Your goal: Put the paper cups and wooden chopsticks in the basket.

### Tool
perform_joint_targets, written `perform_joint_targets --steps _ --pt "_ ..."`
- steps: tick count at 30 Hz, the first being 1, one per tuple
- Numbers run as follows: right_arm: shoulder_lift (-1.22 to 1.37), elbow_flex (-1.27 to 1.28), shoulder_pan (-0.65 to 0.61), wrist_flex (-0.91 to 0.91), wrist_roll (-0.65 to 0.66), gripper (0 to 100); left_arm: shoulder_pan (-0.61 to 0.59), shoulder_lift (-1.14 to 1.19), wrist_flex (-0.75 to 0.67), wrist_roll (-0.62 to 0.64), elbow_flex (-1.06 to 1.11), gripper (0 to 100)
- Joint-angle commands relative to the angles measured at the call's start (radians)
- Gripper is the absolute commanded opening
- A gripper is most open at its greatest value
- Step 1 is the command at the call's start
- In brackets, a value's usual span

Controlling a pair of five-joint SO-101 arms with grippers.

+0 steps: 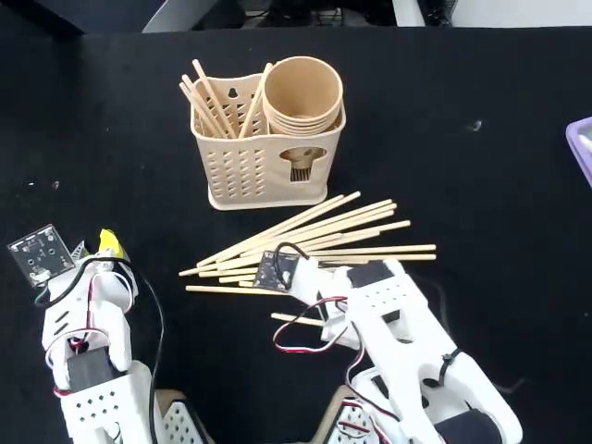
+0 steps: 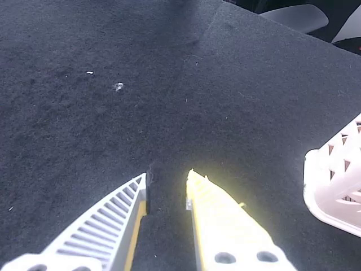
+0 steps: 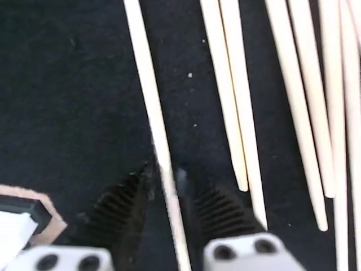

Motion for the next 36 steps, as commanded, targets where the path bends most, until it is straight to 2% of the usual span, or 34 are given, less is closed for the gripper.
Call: perform_joint_targets --steps 1,7,12,18,23,36 --pt "0.004 -0.093 0.014 -0.003 -0.025 1.0 -0.01 -0.008 -0.008 0.002 -0.001 13" --pt "0.012 -0.231 -0.044 -0.021 -0.115 1.1 -0.01 -0.008 -0.008 0.002 -0.001 13" --pt "0.013 -0.191 -0.141 -0.098 -0.12 1.1 -0.012 -0.008 -0.008 0.002 -0.001 13" --pt "0.013 -0.142 -0.149 -0.184 -0.226 3.9 -0.012 -0.008 -0.008 0.002 -0.001 13" --pt "0.013 -0.124 -0.149 -0.184 -0.229 16.8 -0.012 -0.008 -0.008 0.002 -0.001 13" --pt "0.013 -0.035 -0.149 -0.186 -0.199 16.8 -0.015 -0.008 -0.008 0.002 -0.001 13"
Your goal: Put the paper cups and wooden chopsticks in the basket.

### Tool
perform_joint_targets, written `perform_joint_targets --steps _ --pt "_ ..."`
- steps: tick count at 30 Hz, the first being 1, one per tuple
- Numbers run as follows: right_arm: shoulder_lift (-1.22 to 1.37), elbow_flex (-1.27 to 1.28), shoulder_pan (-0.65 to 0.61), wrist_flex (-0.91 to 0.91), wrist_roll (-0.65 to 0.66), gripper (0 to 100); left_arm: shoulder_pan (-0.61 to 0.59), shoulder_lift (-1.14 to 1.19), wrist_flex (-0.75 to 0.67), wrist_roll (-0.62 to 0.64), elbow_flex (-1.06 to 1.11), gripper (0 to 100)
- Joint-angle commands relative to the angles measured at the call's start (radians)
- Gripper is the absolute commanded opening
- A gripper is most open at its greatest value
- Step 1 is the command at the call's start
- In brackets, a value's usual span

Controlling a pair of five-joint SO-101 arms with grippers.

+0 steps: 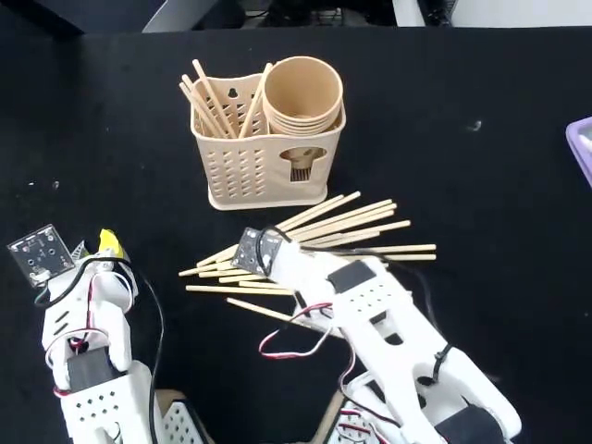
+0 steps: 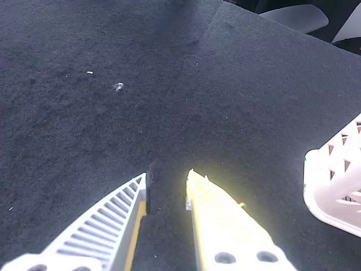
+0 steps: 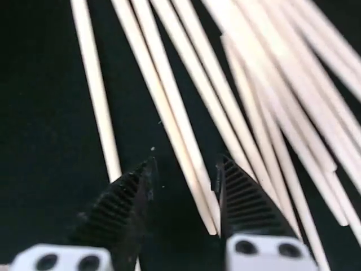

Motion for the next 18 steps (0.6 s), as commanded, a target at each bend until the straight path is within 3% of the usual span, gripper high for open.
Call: perform_joint_targets --steps 1,8,18 --pt "0.004 0.015 -0.014 -0.023 0.034 16.8 -0.015 -0.008 -0.008 0.002 -0.001 13" --pt "-0.004 -0.022 -0.012 0.005 0.046 13.6 -0.016 -0.008 -0.008 0.002 -0.001 13" --pt "-0.005 -0.228 -0.031 0.371 0.048 13.9 -0.013 -0.008 -0.008 0.002 -0.001 13"
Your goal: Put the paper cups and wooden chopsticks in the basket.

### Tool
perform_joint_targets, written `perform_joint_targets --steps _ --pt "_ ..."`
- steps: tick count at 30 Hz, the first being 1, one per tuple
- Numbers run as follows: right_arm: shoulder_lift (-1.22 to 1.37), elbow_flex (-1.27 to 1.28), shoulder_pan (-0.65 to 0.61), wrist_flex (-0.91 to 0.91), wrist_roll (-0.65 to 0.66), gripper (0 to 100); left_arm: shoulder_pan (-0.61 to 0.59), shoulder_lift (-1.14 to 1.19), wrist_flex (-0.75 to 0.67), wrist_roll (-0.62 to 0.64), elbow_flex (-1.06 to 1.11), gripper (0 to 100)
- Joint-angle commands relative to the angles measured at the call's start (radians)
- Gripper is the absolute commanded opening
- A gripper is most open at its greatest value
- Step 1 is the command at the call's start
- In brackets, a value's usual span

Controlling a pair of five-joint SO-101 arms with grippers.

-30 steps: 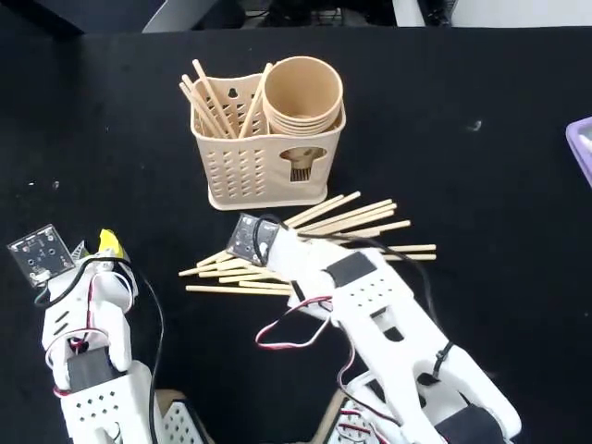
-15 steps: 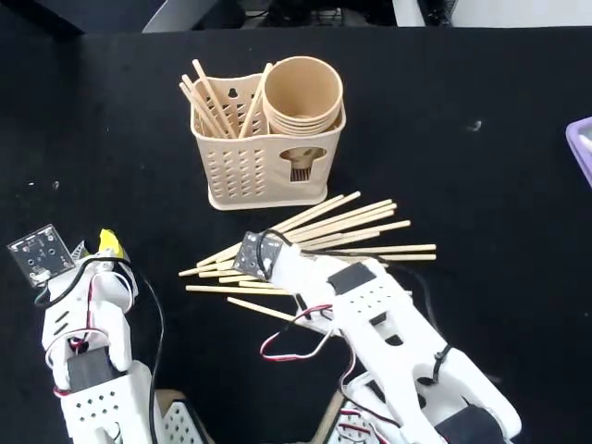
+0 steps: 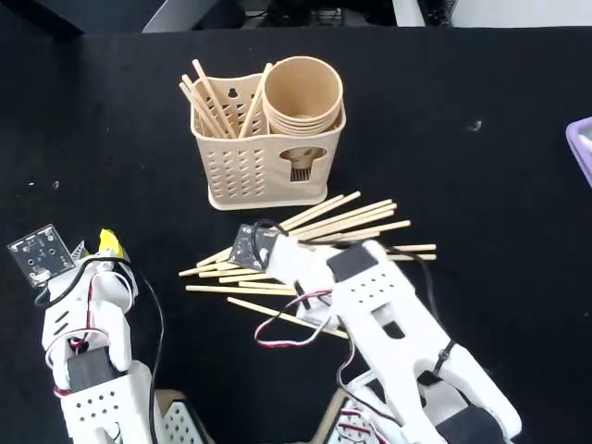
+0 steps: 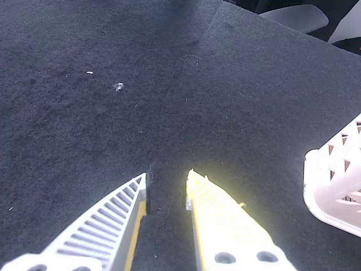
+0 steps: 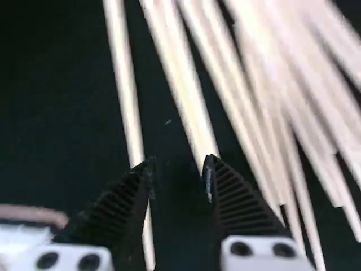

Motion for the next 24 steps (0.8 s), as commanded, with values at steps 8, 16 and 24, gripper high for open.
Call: perform_joint_targets --steps 8,16,24 --pt "-0.005 0.147 -0.075 -0.075 0.011 18.1 -0.012 -0.008 -0.008 0.002 -0.001 13" --pt "0.001 0.219 -0.066 -0.167 0.018 11.1 -0.012 -0.008 -0.008 0.002 -0.001 13" --pt "-0.005 0.05 0.029 -0.112 0.018 1.1 -0.013 -0.008 -0.006 0.002 -0.001 13"
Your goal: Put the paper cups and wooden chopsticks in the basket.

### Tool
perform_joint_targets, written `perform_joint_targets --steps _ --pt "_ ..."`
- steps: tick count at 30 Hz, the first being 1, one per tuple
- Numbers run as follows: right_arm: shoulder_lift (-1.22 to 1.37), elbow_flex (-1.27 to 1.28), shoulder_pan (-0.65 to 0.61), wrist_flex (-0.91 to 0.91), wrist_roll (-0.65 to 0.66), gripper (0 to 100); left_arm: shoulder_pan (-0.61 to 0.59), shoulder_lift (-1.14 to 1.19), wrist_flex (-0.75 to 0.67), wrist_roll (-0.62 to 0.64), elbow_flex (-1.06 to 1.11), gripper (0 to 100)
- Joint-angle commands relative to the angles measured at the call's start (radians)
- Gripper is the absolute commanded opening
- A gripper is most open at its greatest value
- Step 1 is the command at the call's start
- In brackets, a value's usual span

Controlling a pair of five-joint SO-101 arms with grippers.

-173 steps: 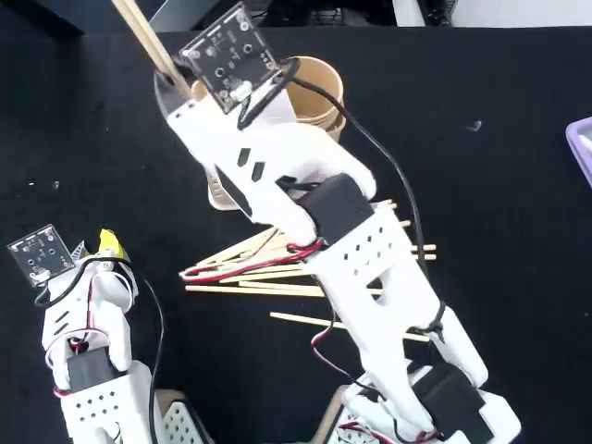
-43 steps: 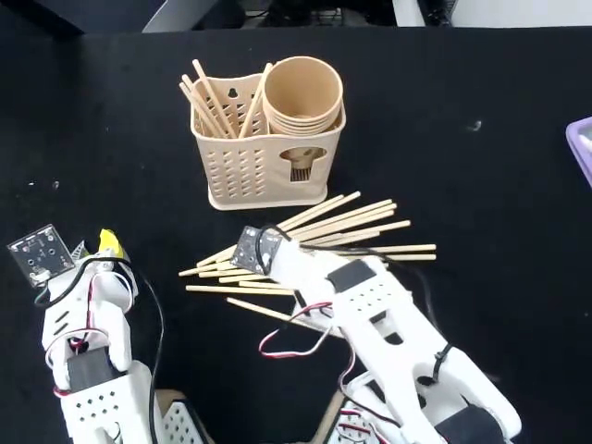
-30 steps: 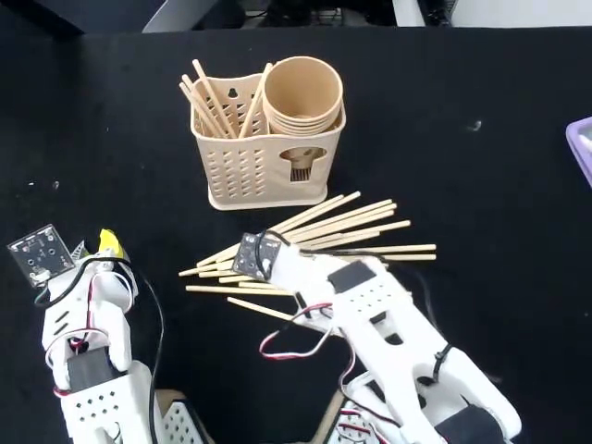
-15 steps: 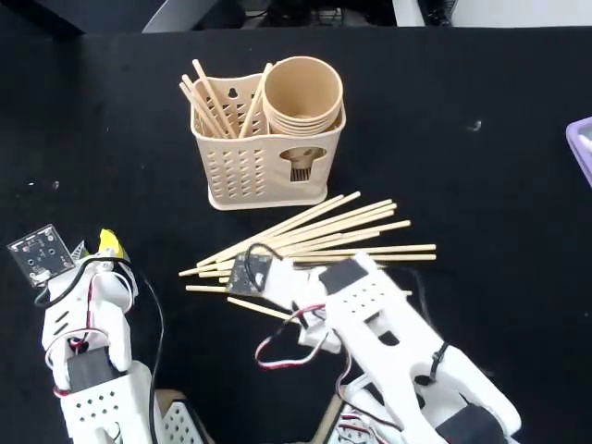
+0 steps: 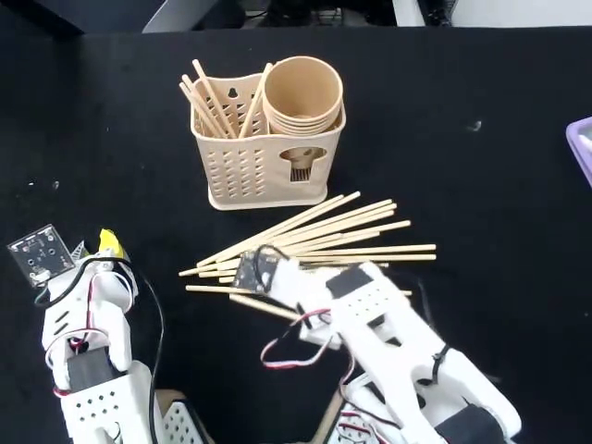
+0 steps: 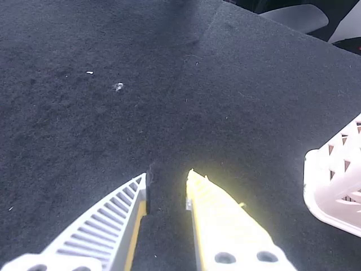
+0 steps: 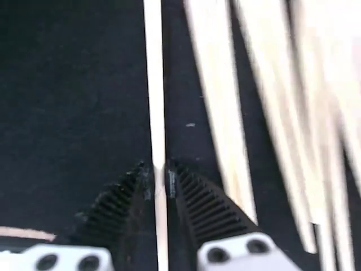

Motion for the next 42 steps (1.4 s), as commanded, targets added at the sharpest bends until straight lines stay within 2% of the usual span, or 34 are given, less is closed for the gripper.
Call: perform_joint_targets --steps 1,5,10,16,29,31,33,42 --pt "-0.005 -0.171 0.044 0.084 0.009 1.1 -0.013 -0.008 -0.006 0.002 -0.001 13" --pt "0.002 -0.229 0.034 0.054 0.009 1.1 -0.012 -0.008 -0.006 0.002 -0.001 13" --pt "0.018 -0.174 0.026 -0.046 0.002 1.8 -0.015 -0.008 -0.006 0.002 -0.001 13" --pt "0.105 -0.124 0.031 -0.092 0.002 16.2 -0.012 -0.008 -0.006 0.002 -0.001 13" --pt "0.122 -0.054 0.058 -0.155 0.008 15.8 -0.012 -0.008 -0.006 0.002 -0.001 13" --pt "0.117 -0.036 0.057 -0.176 0.008 10.9 -0.012 -0.008 -0.006 0.002 -0.001 13" --pt "0.113 -0.045 0.06 -0.183 0.003 1.1 -0.013 -0.008 -0.006 0.002 -0.001 13" --pt "-0.139 -0.142 0.054 0.077 0.009 1.1 -0.012 -0.008 -0.006 0.002 -0.001 13"
